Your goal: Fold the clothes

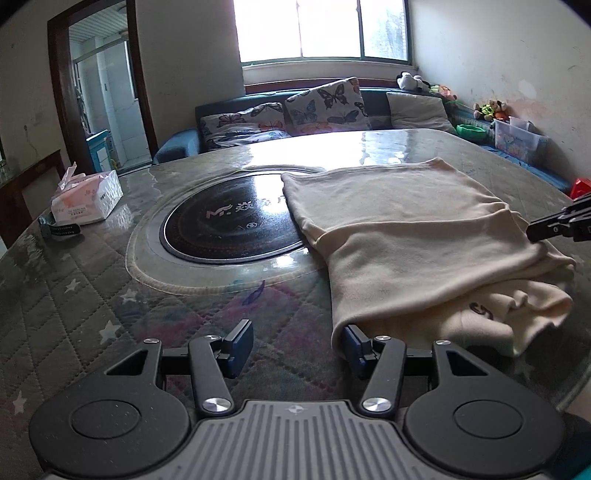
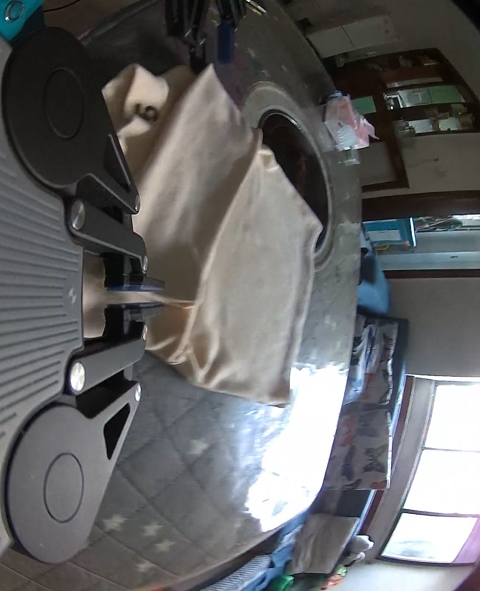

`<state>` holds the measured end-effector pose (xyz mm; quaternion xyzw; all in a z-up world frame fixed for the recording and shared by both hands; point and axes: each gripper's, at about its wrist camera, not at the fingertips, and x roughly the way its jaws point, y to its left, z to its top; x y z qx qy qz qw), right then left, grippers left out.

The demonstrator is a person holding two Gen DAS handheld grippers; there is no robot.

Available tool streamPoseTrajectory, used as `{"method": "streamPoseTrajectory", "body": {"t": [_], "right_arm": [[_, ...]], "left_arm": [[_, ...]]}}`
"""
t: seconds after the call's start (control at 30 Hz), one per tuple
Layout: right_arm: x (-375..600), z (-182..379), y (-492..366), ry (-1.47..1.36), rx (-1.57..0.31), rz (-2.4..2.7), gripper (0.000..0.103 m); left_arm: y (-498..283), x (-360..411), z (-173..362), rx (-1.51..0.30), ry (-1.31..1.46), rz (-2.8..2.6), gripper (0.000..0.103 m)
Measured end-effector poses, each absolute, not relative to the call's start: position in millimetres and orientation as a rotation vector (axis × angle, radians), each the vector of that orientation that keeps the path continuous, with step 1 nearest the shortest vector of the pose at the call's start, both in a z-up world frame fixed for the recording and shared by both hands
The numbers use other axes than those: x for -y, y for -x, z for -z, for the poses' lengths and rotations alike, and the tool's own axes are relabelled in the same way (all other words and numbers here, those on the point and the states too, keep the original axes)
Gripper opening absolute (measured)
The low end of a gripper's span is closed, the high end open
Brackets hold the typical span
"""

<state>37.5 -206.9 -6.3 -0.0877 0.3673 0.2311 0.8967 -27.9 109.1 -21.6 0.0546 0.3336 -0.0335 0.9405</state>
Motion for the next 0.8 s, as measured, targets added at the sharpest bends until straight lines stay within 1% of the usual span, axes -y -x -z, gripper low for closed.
{"method": "streamPoseTrajectory", "body": {"t": [0.07, 0.2, 0.43, 0.47, 0.5, 0.57, 0.63, 0.7, 0.8], "right_arm": [[209.2, -0.9, -35.7, 0.181, -0.73, -0.483, 0.01], [207.6, -15.7, -36.1, 0.188, -0.67, -0.506, 0.01], [187.7, -2.4, -49.2, 0.196, -0.67, -0.571, 0.01], [185.2, -0.2, -50.3, 0.199, -0.67, -0.577, 0.01], [183.6, 1.6, -50.9, 0.201, -0.67, -0.581, 0.01], [180.7, 4.8, -52.2, 0.206, -0.669, -0.588, 0.01], [178.3, 9.7, -54.1, 0.214, -0.671, -0.588, 0.01], [178.5, 13.4, -56.3, 0.209, -0.68, -0.582, 0.01], [182.9, 19.8, -58.5, 0.196, -0.697, -0.569, 0.01]], "left_arm": [[31.5, -114.2, 17.9, -0.689, -0.107, 0.084, 0.056], [34.3, -124.0, 6.7, -0.693, -0.09, 0.101, 0.056], [13.6, -119.8, -13.1, -0.645, -0.028, 0.14, 0.054], [8.2, -116.3, -13.5, -0.642, -0.017, 0.154, 0.051], [2.6, -112.3, -13.2, -0.641, -0.008, 0.171, 0.046], [-9.5, -101.8, -10.1, -0.643, 0.0, 0.213, 0.044], [-22.5, -91.3, -5.6, -0.647, -0.002, 0.252, 0.039], [-35.2, -83.9, -0.8, -0.658, 0.003, 0.272, 0.037], [-50.1, -80.8, 6.8, -0.668, 0.009, 0.281, 0.037]]}}
